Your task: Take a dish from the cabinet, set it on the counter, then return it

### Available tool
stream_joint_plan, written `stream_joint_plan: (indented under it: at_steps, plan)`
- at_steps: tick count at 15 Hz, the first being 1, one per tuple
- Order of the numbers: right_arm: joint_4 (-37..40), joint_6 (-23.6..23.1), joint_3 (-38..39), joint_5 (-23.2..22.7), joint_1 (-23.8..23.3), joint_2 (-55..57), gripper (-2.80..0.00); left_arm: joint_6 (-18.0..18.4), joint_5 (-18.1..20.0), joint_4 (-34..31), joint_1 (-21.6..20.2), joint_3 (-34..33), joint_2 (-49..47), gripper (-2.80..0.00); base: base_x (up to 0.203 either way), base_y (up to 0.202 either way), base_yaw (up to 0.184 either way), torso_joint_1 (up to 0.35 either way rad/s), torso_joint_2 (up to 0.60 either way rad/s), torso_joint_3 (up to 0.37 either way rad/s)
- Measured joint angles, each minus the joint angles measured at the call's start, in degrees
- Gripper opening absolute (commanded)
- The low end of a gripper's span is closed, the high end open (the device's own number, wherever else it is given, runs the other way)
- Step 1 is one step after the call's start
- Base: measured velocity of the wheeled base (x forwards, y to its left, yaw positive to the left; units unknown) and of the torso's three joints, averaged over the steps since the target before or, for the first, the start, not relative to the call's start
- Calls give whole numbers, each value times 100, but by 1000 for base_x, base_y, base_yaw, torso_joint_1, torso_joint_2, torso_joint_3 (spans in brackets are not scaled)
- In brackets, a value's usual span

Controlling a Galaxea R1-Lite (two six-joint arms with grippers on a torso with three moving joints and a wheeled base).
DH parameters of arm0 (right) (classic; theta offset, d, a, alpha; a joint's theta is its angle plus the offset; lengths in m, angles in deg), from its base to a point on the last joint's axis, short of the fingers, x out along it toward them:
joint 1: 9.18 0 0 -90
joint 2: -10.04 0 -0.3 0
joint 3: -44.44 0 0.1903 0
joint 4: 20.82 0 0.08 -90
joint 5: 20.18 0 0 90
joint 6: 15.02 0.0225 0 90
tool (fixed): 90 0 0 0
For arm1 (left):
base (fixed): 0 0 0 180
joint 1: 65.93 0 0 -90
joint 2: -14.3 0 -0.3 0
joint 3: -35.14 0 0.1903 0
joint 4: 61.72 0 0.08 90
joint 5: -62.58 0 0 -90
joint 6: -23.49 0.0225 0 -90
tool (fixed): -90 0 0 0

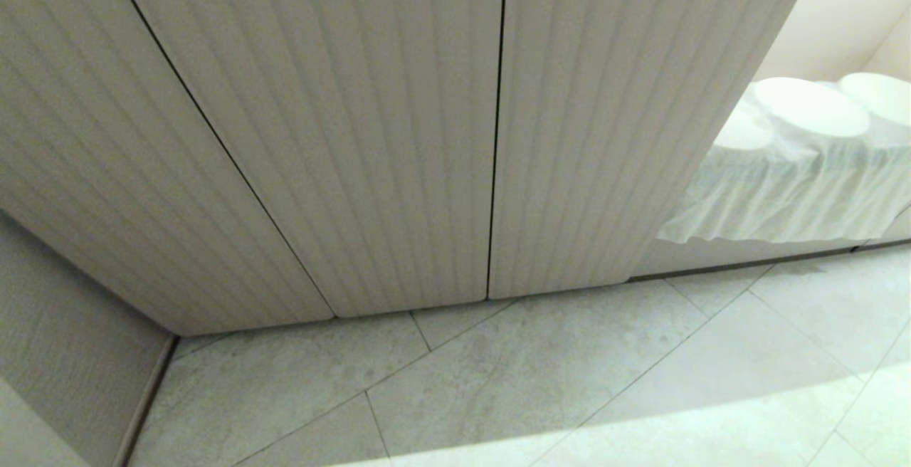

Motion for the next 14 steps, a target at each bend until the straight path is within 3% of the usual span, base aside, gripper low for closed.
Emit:
stream_joint_plan:
  at_steps: [14]
  plan:
    - [-2,2,0,2,0,0,-280,2,0,-4,-2,0,0,-280,0,0,0,0,0,0]
